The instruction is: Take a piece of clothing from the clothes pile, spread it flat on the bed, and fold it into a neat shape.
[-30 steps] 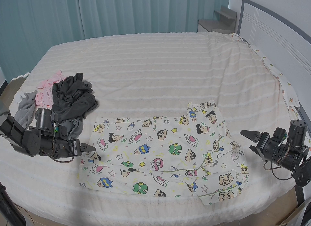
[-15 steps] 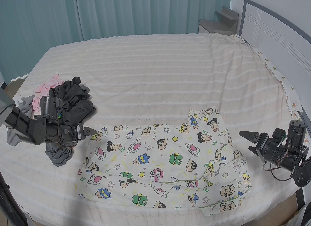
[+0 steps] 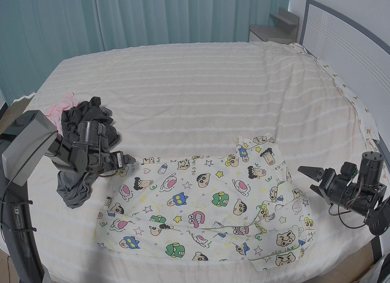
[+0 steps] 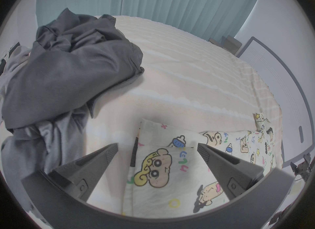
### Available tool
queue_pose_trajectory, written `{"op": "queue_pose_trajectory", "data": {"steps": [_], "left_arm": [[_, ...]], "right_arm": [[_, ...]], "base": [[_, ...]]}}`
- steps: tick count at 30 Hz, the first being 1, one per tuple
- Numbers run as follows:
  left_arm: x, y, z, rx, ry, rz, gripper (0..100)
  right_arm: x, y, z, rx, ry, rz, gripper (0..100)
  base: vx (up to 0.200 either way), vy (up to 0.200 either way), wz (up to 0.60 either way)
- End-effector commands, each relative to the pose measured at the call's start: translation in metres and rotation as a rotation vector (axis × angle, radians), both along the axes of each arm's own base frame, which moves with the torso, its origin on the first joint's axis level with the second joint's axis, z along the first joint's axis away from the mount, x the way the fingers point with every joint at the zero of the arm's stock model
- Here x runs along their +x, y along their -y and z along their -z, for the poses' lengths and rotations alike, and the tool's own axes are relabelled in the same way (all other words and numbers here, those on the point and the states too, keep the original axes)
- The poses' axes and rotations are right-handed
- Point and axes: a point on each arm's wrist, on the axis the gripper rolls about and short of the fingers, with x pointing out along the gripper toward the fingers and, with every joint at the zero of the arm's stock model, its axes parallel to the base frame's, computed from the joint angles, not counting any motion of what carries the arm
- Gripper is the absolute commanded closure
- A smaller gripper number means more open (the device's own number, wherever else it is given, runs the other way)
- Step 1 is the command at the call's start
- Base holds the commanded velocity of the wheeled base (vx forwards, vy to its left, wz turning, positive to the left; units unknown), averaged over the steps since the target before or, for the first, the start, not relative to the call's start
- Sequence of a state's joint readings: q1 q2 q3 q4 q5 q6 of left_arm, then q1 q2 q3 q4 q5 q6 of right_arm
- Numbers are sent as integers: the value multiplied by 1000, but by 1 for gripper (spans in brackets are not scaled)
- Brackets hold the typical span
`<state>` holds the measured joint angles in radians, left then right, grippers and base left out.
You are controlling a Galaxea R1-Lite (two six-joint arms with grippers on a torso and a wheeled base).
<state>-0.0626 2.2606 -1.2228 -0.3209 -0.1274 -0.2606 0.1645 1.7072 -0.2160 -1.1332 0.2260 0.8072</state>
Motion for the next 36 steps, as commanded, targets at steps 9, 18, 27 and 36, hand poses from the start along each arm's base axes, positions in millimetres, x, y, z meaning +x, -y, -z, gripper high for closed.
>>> {"op": "queue_pose_trajectory", "data": {"steps": [9,18,27,36], "left_arm": [[11,15,16,-35,-22,2,0],[11,14,14,-30,-17,-13,100],[13,12,1,-68,92,-133,100],[8,12,-11,-68,109,-135,100]], "right_arm": [[3,0,5,-3,-17,2,0],[54,8,23,-38,-58,43,0],[162,21,27,-160,-92,52,0],[217,-3,47,-205,-147,-26,0]], "base": [[0,0,0],[0,0,0],[0,0,0],[0,0,0]]}}
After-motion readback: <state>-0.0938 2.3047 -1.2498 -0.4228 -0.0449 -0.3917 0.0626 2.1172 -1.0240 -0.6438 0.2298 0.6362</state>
